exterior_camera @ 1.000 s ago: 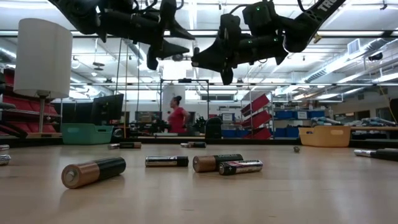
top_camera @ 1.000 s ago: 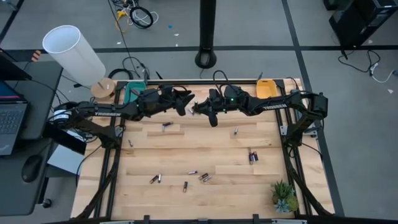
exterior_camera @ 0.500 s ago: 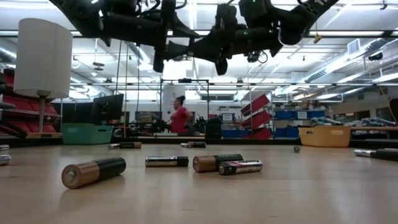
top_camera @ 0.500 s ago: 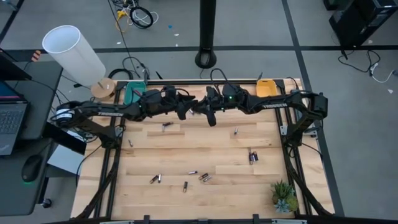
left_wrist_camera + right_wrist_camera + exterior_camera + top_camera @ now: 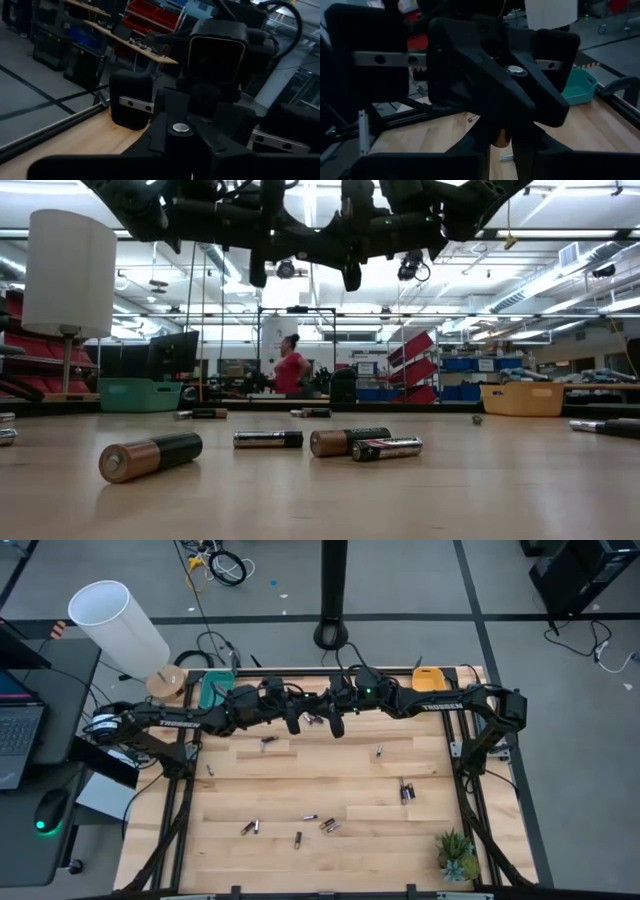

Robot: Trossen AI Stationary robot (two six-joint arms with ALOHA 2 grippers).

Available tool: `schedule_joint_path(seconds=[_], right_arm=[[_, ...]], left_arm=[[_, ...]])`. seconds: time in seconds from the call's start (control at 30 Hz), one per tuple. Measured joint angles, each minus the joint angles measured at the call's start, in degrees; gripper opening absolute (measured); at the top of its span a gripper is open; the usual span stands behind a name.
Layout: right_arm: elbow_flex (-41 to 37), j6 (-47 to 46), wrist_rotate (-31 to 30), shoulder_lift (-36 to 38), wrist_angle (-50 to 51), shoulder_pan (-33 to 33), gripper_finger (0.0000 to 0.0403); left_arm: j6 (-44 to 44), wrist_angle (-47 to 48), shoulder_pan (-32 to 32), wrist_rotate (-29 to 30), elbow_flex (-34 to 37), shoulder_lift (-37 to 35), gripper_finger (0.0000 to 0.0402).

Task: Sort batteries
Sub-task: Put the black battery into the blue bin

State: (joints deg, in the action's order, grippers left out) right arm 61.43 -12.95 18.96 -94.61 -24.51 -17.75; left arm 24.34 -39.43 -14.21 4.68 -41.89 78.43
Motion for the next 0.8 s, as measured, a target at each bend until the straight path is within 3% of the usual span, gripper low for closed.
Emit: schedule_joint_path(seconds=[0.23,0.37,0.57,0.8], right_arm=[[0.1,0.92,-2.58,0.0,1.65,0.05,0.0212],[0.2,0.82,-3.45,0.02,5.41,-0.11,0.0261],[0.2,1.75,-5.75,0.02,11.78,-0.04,0.0268],[0.2,2.64,-6.05,0.04,14.08,0.14,0.0255]], left_arm=[[1.83,1.32,-0.64,0.11,0.0,0.02,0.0053],[1.84,5.92,-2.4,-0.56,0.07,-1.42,0.0053],[0.08,27.3,-6.8,1.87,0.07,-5.95,0.0053],[6.71,61.93,-15.42,16.06,0.04,-8.71,0.0053]])
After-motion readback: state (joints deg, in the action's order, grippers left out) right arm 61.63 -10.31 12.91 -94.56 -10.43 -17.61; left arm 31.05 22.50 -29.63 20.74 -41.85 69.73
